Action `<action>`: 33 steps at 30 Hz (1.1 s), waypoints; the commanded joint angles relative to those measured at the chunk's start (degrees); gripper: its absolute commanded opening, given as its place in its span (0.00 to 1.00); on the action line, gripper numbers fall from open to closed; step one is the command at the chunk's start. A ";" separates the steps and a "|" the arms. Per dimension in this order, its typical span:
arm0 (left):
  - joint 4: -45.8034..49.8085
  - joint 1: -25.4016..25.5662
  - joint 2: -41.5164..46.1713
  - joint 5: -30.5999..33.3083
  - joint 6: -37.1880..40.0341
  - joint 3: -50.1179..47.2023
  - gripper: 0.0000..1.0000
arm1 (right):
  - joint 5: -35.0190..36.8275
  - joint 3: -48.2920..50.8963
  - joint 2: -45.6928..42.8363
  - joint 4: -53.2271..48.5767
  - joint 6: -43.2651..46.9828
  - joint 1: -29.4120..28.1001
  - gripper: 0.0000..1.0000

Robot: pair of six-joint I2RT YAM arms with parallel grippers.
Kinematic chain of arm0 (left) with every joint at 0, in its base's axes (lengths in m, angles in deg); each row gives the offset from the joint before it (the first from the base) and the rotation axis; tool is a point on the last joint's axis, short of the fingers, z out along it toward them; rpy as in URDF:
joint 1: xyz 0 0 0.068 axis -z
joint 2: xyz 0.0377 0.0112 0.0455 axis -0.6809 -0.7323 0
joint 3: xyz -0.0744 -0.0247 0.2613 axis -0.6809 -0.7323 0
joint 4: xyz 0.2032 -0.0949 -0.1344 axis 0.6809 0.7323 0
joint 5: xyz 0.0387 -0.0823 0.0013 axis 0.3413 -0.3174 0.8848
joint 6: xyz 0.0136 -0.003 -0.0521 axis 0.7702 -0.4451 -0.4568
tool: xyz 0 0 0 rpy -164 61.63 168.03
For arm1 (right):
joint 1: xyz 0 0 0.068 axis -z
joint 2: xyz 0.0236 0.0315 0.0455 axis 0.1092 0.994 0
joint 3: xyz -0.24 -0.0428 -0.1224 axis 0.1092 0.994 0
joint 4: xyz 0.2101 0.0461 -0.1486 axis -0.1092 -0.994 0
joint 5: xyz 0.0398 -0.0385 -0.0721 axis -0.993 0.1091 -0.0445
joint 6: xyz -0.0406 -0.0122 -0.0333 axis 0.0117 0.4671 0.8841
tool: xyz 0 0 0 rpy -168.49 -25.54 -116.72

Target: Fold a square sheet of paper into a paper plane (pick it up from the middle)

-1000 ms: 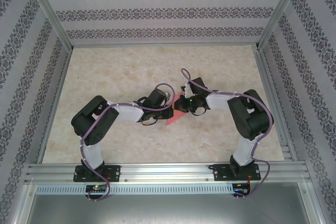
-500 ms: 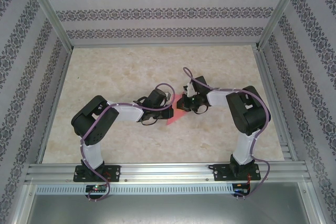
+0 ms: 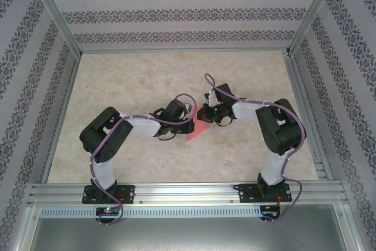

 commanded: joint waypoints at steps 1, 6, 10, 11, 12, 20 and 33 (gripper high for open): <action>7.48 -0.51 -2.26 -0.62 1.07 -0.63 0.00 | -0.35 1.34 -0.68 1.87 -0.71 -1.56 0.00; 7.56 -0.51 -2.26 -0.66 0.83 -0.59 0.00 | -0.19 1.46 1.29 1.50 -0.67 -1.94 0.00; 8.02 -0.51 -2.29 -0.61 0.68 -0.49 0.00 | 1.39 0.32 2.67 -1.09 0.60 -1.60 0.00; 8.05 -0.51 -2.25 -0.59 0.75 -0.49 0.00 | 1.47 0.11 3.05 -1.45 0.73 -1.52 0.00; 8.13 -0.47 -2.20 -0.57 0.62 -0.51 0.00 | 1.51 -0.01 3.56 -1.57 0.74 -1.29 0.00; 9.00 -0.51 -2.10 -0.69 1.08 -1.05 0.00 | 3.53 -1.18 3.99 -2.13 1.38 2.05 0.00; 10.36 -0.51 -2.01 -1.81 1.77 -2.15 0.00 | 5.60 -9.47 8.40 -3.36 2.77 10.01 0.00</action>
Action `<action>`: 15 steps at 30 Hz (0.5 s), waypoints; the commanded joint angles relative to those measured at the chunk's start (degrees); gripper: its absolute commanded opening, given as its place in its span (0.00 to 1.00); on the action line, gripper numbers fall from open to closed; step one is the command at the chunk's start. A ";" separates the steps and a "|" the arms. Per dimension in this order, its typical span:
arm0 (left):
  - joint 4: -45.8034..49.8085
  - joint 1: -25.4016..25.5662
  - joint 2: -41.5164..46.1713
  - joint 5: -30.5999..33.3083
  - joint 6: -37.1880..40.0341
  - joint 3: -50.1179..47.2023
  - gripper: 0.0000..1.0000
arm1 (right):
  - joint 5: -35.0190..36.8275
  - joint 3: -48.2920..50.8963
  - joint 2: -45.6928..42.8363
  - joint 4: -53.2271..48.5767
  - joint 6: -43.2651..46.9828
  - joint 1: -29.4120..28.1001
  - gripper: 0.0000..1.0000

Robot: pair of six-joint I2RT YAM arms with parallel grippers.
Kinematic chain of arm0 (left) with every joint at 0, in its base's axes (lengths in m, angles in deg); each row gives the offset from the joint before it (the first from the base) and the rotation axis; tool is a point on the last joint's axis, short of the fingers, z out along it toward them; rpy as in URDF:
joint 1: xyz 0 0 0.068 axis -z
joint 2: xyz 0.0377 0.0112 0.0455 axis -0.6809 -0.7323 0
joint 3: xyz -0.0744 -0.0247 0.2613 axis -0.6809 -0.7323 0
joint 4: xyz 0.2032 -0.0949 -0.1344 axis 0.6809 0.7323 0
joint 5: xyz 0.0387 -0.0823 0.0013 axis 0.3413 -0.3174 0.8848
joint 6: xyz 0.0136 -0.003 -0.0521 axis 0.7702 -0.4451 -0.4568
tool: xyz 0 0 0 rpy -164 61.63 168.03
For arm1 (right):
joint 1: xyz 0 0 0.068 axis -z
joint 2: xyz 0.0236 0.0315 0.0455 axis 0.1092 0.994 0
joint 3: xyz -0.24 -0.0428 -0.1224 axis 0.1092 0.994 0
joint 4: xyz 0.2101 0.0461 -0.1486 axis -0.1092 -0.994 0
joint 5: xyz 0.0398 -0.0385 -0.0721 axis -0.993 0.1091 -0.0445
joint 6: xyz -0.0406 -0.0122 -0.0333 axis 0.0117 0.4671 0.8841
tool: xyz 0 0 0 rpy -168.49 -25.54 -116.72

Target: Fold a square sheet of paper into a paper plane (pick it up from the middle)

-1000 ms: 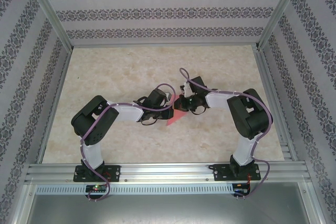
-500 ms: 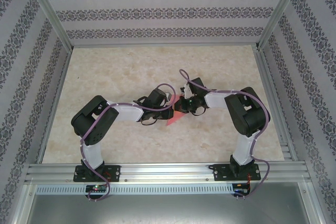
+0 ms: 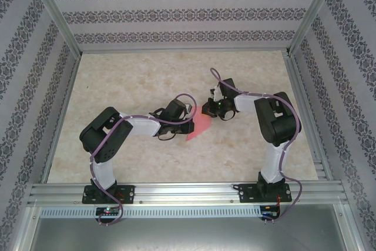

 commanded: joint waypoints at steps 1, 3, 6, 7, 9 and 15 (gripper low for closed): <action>9.57 -0.47 -2.07 -1.49 1.53 -2.27 0.00 | 5.62 -2.79 1.56 -0.07 2.07 3.23 0.00; 9.29 -0.47 -2.11 -1.65 1.55 -2.40 0.00 | 6.59 -4.08 2.36 -0.81 2.33 4.31 0.00; 9.18 -0.47 -2.11 -1.78 1.53 -2.28 0.00 | 6.73 -6.17 3.81 -1.96 2.55 5.98 0.00; 9.18 -0.47 -2.16 -1.78 1.58 -2.26 0.00 | 6.88 -6.92 4.03 -2.47 2.80 6.37 0.00; 9.22 -0.46 -2.32 -1.83 1.66 -1.99 0.00 | 6.45 -7.84 3.37 -2.88 3.02 6.47 0.00; 9.41 -0.47 -2.72 -1.52 1.60 -1.09 0.00 | 2.47 -2.59 -7.26 1.29 0.84 5.11 0.00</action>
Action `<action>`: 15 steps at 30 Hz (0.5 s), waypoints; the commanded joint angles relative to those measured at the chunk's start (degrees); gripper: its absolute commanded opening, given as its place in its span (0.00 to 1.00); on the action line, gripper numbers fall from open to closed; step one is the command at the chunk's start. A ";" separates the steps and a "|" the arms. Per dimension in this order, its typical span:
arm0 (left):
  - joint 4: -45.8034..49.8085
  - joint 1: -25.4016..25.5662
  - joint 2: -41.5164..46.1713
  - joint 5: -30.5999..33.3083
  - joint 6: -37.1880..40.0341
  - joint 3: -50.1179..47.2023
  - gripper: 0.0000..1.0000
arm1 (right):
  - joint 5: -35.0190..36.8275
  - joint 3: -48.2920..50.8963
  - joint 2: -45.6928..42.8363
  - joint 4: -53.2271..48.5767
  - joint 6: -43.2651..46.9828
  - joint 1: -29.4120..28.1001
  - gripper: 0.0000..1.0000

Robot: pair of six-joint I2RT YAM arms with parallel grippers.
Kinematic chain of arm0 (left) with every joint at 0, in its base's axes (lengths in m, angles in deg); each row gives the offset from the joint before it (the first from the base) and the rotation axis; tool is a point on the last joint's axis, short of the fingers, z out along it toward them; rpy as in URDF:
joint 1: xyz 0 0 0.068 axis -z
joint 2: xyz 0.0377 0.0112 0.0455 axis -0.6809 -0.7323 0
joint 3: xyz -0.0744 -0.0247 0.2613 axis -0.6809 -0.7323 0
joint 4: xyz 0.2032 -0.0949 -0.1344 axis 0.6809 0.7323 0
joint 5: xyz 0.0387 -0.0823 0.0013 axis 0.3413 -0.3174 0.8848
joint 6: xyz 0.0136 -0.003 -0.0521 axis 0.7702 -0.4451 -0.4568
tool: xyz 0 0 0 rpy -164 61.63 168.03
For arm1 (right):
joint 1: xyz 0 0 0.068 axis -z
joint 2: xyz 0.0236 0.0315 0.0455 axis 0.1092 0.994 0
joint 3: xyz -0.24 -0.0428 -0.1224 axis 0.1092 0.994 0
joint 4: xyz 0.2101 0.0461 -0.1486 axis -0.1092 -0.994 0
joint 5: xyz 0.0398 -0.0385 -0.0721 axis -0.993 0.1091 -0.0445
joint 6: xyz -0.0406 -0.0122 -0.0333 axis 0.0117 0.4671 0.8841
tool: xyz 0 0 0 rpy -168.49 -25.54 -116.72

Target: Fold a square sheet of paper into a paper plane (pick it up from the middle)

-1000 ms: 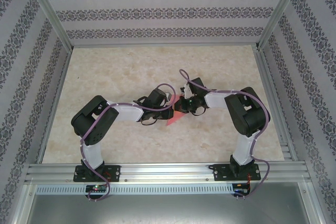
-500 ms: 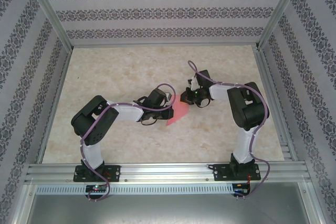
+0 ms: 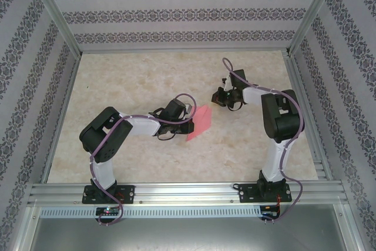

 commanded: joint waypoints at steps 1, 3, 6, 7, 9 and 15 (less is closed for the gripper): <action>9.26 -0.11 -2.82 -0.44 1.33 -0.92 0.00 | -2.03 2.60 -7.69 2.40 -0.10 -1.47 0.00; 9.43 -0.14 -2.99 -0.35 1.31 -0.80 0.00 | -2.32 4.19 -8.96 1.64 0.30 -3.49 0.00; 9.60 -0.14 -3.05 -0.22 1.39 -0.77 0.00 | -2.85 6.39 -9.12 1.64 0.26 -6.80 0.00; 9.70 -0.14 -3.08 -0.11 1.43 -0.71 0.00 | -3.10 6.94 -8.72 1.84 0.26 -7.83 0.00; 10.02 -0.14 -3.08 0.02 1.49 -0.68 0.00 | -3.33 7.52 -7.75 2.07 0.04 -9.52 0.00; 10.49 -0.14 -3.08 -0.04 1.66 -0.54 0.00 | -3.50 6.17 -2.69 2.39 0.36 -10.73 0.00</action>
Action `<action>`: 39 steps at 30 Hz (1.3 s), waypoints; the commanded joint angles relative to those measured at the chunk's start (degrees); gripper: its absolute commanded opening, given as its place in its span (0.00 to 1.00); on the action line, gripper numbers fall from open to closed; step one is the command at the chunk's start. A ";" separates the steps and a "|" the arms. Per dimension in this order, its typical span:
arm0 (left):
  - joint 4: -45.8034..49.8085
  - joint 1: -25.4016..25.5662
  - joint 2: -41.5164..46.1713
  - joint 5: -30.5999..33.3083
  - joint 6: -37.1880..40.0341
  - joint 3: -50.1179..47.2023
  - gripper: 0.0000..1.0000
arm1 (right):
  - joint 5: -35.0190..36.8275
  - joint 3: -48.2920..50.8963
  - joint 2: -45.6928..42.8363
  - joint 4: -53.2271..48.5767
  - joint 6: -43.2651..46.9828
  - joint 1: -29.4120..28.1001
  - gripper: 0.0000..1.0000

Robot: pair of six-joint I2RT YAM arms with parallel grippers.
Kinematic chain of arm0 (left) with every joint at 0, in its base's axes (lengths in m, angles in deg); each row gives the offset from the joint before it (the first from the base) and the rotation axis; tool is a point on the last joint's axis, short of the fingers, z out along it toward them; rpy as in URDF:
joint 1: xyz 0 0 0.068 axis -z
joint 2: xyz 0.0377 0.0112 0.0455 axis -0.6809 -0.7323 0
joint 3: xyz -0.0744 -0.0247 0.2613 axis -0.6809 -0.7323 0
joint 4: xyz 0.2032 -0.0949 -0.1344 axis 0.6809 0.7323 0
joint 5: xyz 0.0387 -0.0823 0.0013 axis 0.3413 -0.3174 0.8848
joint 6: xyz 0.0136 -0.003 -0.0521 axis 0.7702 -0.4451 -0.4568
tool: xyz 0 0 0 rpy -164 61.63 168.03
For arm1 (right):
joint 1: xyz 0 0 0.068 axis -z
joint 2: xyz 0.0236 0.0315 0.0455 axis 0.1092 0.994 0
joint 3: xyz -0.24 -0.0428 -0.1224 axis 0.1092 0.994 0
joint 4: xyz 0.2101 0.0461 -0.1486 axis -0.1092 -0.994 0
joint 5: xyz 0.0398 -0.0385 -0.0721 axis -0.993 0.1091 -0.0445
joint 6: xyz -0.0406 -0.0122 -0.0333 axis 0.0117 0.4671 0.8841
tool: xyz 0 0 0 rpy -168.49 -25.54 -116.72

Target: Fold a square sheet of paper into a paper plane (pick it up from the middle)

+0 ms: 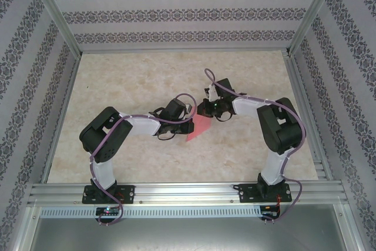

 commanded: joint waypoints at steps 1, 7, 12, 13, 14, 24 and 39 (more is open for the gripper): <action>9.18 -0.14 -3.01 0.08 1.65 -1.16 0.00 | 0.17 -1.18 2.54 0.27 0.68 0.74 0.00; 9.77 -0.14 -3.14 -0.22 1.99 -1.11 0.00 | 3.21 -4.23 6.82 -0.87 0.79 4.79 0.00; 9.98 -0.14 -3.26 -0.17 2.27 -0.95 0.00 | 7.77 -7.46 8.87 -2.38 0.47 7.50 0.00; 9.82 -0.14 -3.32 -0.32 2.26 -0.91 0.00 | 8.38 -8.05 9.11 -2.65 0.35 7.85 0.00; 9.70 -0.10 -3.33 -0.38 2.17 -0.97 0.00 | 8.95 -8.58 9.20 -2.79 0.26 7.96 0.00; 9.01 -0.14 -3.65 -0.43 1.75 -0.76 0.00 | 7.50 -4.29 -2.10 1.35 -2.06 6.56 0.00; 8.01 -0.14 -3.84 -0.24 0.93 -0.93 0.00 | 1.81 6.38 -1.11 10.91 -10.61 -3.49 0.00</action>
